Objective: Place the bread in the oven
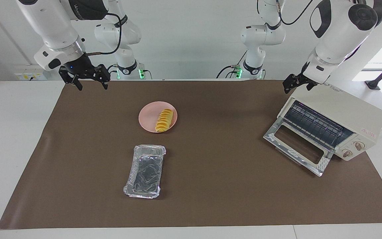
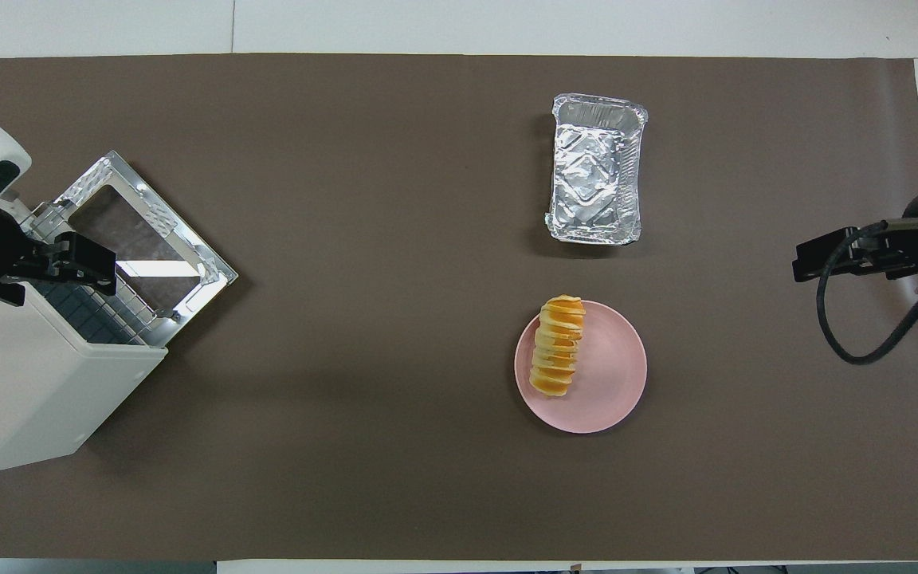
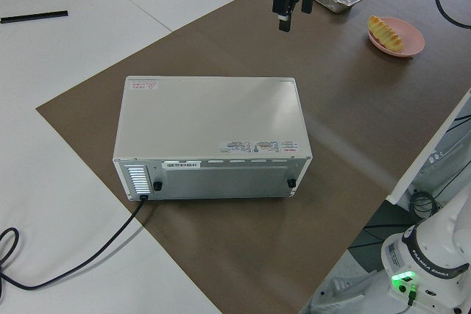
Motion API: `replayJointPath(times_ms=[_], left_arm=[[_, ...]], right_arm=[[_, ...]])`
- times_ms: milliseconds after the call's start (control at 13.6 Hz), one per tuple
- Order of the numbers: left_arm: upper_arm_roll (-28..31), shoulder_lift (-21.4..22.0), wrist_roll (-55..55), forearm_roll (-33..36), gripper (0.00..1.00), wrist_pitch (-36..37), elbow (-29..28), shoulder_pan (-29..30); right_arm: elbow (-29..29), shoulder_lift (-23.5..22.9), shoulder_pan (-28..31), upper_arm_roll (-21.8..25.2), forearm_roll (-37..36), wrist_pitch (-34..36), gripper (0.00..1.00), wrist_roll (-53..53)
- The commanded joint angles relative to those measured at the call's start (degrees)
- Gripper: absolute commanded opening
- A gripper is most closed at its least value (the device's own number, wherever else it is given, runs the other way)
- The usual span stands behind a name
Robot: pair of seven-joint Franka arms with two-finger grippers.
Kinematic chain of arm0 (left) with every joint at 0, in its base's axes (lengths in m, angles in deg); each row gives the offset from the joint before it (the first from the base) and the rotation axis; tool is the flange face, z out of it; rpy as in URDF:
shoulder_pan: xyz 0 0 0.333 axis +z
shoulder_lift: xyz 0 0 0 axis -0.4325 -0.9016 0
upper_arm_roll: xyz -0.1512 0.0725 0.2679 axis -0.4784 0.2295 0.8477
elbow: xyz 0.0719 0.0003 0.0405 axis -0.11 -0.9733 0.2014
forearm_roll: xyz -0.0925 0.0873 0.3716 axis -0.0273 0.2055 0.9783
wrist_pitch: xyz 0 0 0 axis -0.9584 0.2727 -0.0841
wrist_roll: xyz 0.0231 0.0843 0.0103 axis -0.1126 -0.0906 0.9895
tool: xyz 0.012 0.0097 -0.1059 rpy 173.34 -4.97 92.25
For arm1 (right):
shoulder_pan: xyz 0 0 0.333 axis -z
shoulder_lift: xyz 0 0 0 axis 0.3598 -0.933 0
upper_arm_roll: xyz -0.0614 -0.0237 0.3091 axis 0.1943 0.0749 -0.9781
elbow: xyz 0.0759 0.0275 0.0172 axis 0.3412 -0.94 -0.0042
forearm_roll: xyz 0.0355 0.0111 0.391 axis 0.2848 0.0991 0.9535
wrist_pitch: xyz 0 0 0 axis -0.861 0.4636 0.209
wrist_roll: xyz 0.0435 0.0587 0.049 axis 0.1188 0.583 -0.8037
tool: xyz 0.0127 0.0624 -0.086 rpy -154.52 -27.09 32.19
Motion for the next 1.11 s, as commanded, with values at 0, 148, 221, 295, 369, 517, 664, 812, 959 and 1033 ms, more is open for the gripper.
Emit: replayJointPath(times_ms=[0, 148, 221, 295, 369, 517, 664, 812, 959, 1033], left_arm=[[-0.20, 1.00, 0.05, -0.85, 1.00, 0.35, -0.53, 0.64], [-0.12, 1.00, 0.05, -0.85, 1.00, 0.35, -0.53, 0.64], [-0.11, 1.00, 0.05, -0.85, 1.00, 0.35, -0.53, 0.64], [-0.20, 1.00, 0.05, -0.85, 1.00, 0.35, -0.53, 0.64], [-0.20, 1.00, 0.05, -0.85, 1.00, 0.35, -0.53, 0.64], [-0.11, 1.00, 0.05, -0.85, 1.00, 0.35, -0.53, 0.64], [-0.11, 1.00, 0.05, -0.85, 1.00, 0.35, -0.53, 0.64], [-0.11, 1.00, 0.05, -0.85, 1.00, 0.35, -0.53, 0.64], [-0.20, 1.00, 0.05, -0.85, 1.00, 0.35, -0.53, 0.64], [-0.20, 1.00, 0.05, -0.85, 1.00, 0.35, -0.53, 0.64]], right_arm=[[-0.16, -0.02, 1.07, -0.60, 0.57, 0.32, 1.00, -1.16], [-0.16, -0.02, 1.16, -0.60, 0.57, 0.41, 1.00, -1.34], [-0.16, -0.02, 1.07, -0.60, 0.57, 0.41, 1.00, -1.25], [-0.16, -0.02, 1.07, -0.60, 0.48, 0.32, 1.00, -1.43], [-0.42, 0.15, 0.98, -0.60, 0.40, 0.58, 1.00, -1.52], [-2.87, 1.29, -0.16, -1.04, 0.40, -1.16, 1.00, -0.82], [-9.44, 3.74, -3.31, -1.31, 0.48, -6.94, 1.00, 2.76], [-15.78, 5.60, -7.43, -1.31, 0.57, -12.58, 1.00, 11.19], [-17.21, 4.21, -12.71, -1.31, 0.57, -15.66, 1.00, 19.45], [-17.99, 2.89, -15.17, -1.31, 0.57, -17.42, 1.00, 23.49]])
